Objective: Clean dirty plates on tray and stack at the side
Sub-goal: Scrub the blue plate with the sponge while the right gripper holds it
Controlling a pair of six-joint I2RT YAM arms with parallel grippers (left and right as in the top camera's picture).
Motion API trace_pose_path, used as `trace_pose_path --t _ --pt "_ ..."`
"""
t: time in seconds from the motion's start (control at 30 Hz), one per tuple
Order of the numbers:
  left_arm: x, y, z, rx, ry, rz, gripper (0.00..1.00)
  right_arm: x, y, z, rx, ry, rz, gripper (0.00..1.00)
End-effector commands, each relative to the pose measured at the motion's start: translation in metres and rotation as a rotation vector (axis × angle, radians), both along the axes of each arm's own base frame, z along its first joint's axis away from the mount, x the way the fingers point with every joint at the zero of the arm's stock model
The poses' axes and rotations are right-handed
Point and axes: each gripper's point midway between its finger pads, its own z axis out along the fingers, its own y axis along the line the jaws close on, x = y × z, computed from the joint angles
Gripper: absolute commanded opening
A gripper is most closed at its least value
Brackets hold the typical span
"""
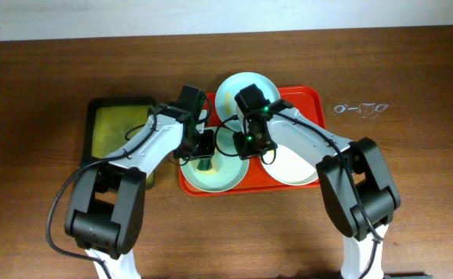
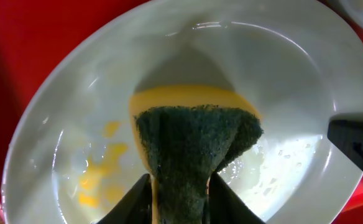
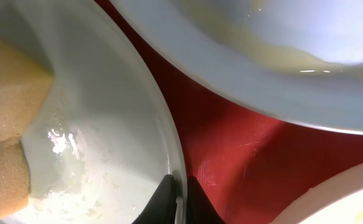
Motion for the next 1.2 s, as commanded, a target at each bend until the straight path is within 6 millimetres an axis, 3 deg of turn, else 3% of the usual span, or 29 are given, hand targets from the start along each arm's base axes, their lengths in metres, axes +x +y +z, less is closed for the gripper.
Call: trace_pose_path --t 0.0,0.07,0.1,0.13,0.23,0.3,0.33,0.43,0.57,0.67,0.9,1.03,1.17 --pt "-0.002 -0.003 -0.003 -0.006 0.01 -0.008 0.01 -0.002 -0.01 -0.014 -0.04 0.02 -0.004 0.06" --pt "-0.001 0.002 -0.004 0.024 0.003 -0.003 0.01 -0.002 -0.01 -0.014 -0.04 0.02 -0.004 0.06" --pt "-0.001 0.002 -0.004 0.022 0.003 -0.004 0.16 -0.002 -0.01 -0.014 -0.04 0.02 -0.004 0.06" --pt "-0.002 0.001 -0.004 0.019 0.005 -0.004 0.46 -0.002 -0.01 -0.014 -0.04 0.02 -0.004 0.06" --pt "-0.004 0.002 -0.005 0.022 0.015 -0.004 0.64 -0.002 -0.01 -0.014 -0.04 0.02 -0.004 0.06" --pt "-0.005 0.002 -0.007 0.025 0.023 -0.004 0.69 -0.002 -0.01 -0.014 -0.04 0.02 -0.004 0.06" --pt "-0.005 0.002 -0.008 0.026 0.025 -0.004 0.65 -0.002 -0.01 -0.014 -0.04 0.02 -0.004 0.06" --pt "-0.006 0.003 -0.01 0.028 0.029 -0.004 0.32 -0.002 -0.01 -0.014 -0.04 0.02 -0.004 0.06" --pt "-0.006 0.003 -0.01 0.028 0.029 -0.005 0.0 -0.001 -0.009 -0.014 -0.038 0.016 -0.004 0.06" --pt "-0.004 0.0 -0.006 0.013 0.025 -0.006 0.0 0.0 -0.009 -0.014 -0.037 0.014 -0.004 0.06" --pt "0.008 -0.031 0.016 -0.155 0.002 -0.011 0.0 0.001 -0.008 -0.013 -0.034 0.007 -0.004 0.06" --pt "0.016 -0.014 0.007 -0.059 -0.024 0.074 0.0 0.002 -0.008 -0.013 -0.034 0.007 -0.004 0.06" --pt "0.005 0.014 -0.015 0.086 -0.02 0.099 0.0 0.002 -0.008 -0.013 -0.033 0.006 -0.004 0.06"
